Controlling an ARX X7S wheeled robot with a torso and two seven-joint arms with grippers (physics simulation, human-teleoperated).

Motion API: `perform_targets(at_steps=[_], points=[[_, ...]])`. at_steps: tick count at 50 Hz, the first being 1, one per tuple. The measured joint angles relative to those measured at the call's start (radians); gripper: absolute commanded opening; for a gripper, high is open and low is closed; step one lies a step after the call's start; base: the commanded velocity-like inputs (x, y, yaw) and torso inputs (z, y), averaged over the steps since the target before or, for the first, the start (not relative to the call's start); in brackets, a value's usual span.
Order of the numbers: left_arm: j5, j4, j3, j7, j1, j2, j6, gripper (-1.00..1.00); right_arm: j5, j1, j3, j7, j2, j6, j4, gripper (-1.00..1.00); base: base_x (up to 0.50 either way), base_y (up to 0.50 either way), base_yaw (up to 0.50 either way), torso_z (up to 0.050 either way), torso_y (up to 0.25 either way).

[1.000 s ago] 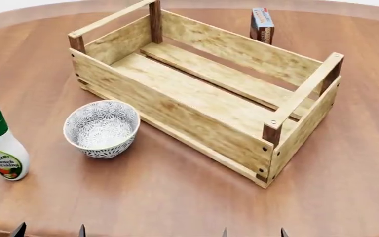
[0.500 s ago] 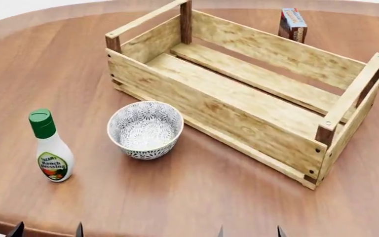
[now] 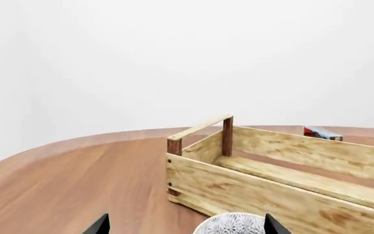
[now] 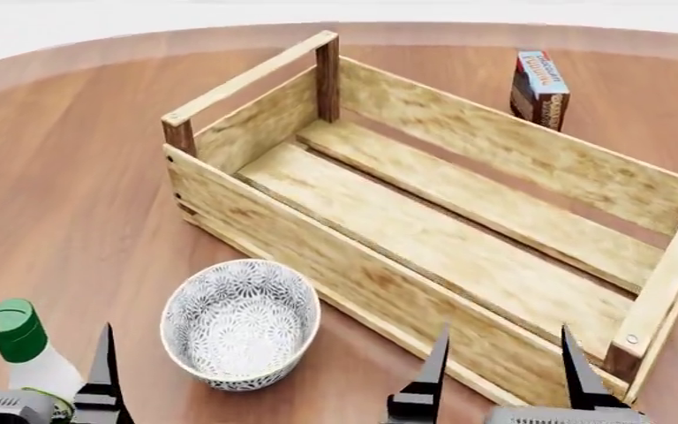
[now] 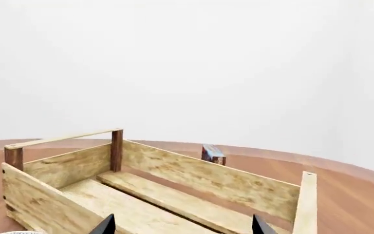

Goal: Pick up the salad dressing and put it in the tray.

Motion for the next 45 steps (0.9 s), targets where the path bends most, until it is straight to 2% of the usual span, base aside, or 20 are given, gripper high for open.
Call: perform_targets(at_steps=[28,38,45], points=[[-0.030,0.079,0.002,-0.032,0.011,-0.037,-0.012,1.00,0.048,0.005,0.035,0.033,0.021,0.053,-0.095,1.00,0.50,0.00,0.00,0.000,0.001],[-0.032,0.079,0.008,-0.042,0.012,-0.044,-0.004,1.00,0.070,-0.003,0.045,0.040,0.019,0.013,-0.086,1.00,0.00,0.00,0.00,0.000,0.000],[-0.035,0.080,0.012,-0.048,0.013,-0.049,0.000,1.00,0.080,-0.013,0.046,0.040,0.022,-0.021,-0.084,1.00,0.00,0.00,0.48,0.000,0.000]])
